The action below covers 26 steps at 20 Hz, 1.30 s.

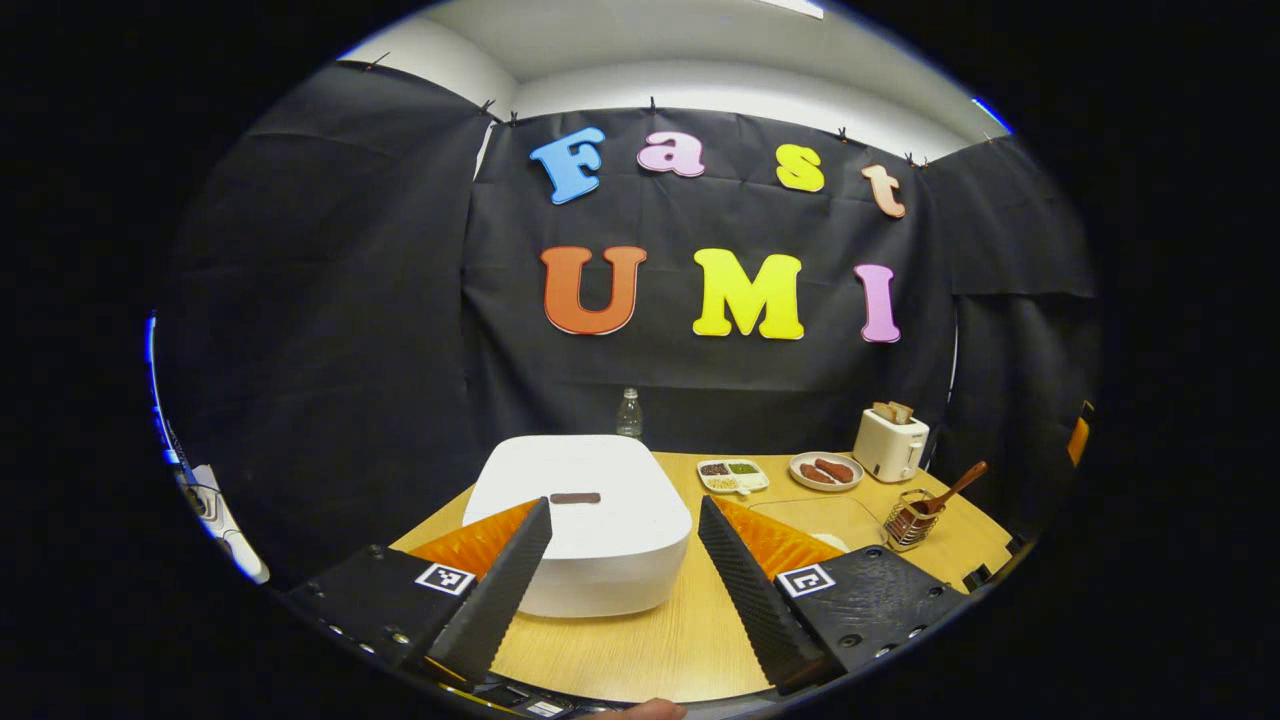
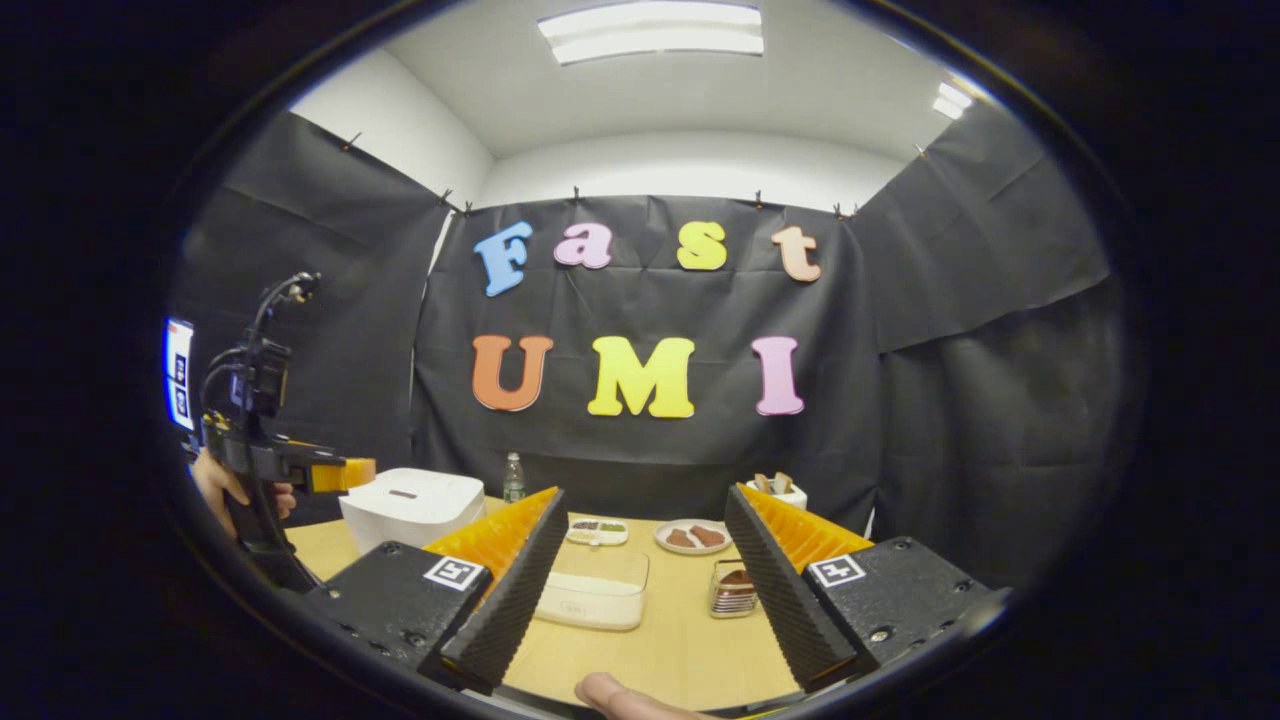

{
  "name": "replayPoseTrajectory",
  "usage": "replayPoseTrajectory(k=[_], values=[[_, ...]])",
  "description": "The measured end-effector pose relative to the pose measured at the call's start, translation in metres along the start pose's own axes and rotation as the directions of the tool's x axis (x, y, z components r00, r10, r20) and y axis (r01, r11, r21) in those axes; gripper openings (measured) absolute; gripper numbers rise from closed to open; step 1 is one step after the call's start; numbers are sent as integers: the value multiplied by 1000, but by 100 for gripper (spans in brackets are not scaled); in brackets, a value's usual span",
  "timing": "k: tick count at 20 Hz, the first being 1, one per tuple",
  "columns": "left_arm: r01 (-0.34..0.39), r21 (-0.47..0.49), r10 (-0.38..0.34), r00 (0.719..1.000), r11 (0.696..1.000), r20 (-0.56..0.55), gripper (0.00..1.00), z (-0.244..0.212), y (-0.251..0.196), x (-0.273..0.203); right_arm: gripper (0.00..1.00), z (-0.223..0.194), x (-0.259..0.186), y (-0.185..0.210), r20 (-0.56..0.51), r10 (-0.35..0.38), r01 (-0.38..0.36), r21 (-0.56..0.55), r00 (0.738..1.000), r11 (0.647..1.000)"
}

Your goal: Close the left gripper, press the button to open the rice cooker; take a wooden spoon from the chopstick holder with the right hand, scoop a spoonful of rice and pour it into the rice cooker, then put the wooden spoon back into the chopstick holder.

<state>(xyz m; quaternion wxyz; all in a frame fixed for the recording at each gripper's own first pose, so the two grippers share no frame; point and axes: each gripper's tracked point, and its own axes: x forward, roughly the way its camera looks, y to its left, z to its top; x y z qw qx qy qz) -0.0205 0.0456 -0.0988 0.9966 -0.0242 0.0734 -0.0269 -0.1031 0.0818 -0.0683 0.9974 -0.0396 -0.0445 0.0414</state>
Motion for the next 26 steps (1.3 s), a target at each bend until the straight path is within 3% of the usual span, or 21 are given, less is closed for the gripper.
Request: replayPoseTrajectory(k=[14, 26], values=[[23, 68, -31, 993, 997, 112, 94, 2, -49, -75, 100, -9, 1, -15, -11, -14, 15, 67, 1000, 998], [34, 46, -41, 987, 998, 152, 94, 10, -58, -90, 100, 0, -7, -32, 5, -28, 28, 78, 1000, 997]])
